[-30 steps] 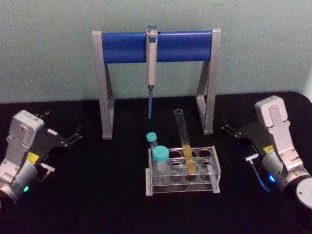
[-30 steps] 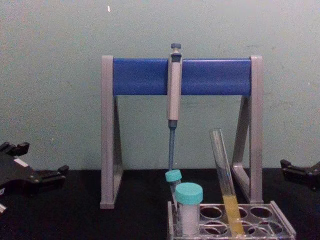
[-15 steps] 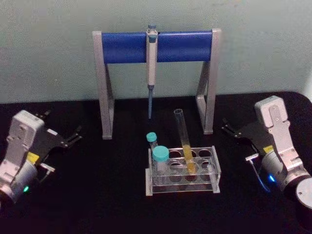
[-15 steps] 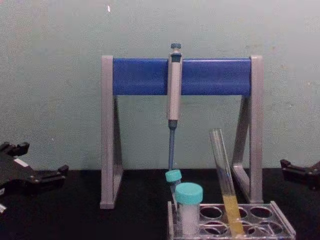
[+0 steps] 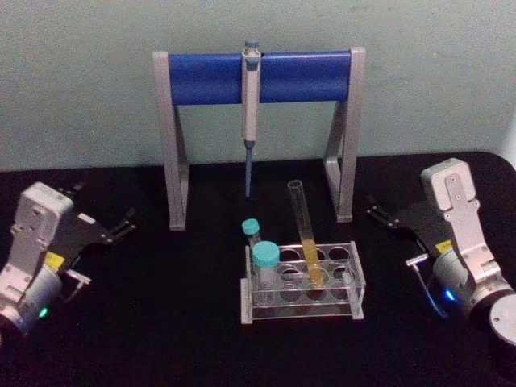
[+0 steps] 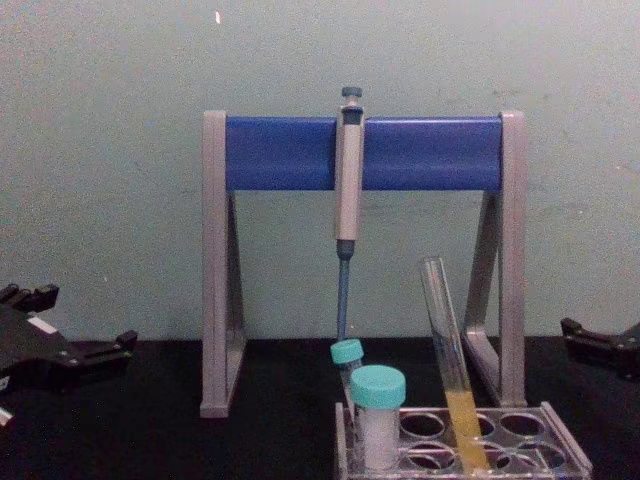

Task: Pick up the test tube from the test tube rack, shake it, then place it back into the test tube rack.

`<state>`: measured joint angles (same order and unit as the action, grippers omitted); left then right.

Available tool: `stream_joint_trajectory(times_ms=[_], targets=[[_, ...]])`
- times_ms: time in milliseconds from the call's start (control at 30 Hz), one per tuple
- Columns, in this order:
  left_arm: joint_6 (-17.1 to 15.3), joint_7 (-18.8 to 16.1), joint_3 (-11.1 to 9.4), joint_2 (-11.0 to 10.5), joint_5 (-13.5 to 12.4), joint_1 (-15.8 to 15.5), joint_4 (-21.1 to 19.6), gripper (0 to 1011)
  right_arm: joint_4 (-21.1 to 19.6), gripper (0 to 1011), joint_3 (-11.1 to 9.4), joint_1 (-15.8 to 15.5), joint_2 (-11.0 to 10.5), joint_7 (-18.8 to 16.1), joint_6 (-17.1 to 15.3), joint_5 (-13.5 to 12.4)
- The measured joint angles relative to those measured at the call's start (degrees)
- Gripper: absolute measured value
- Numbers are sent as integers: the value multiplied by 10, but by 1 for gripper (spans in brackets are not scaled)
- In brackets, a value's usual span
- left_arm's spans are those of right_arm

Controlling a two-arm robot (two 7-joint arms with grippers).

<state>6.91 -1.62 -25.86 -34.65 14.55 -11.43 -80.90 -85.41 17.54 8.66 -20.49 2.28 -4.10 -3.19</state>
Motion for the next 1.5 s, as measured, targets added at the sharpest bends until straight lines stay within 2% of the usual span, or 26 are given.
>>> stream_joint_trajectory(times_ms=[1500], targets=[[0,0,0,0,0,0,0,1001,0,1000,0,0,0,0,0,0]])
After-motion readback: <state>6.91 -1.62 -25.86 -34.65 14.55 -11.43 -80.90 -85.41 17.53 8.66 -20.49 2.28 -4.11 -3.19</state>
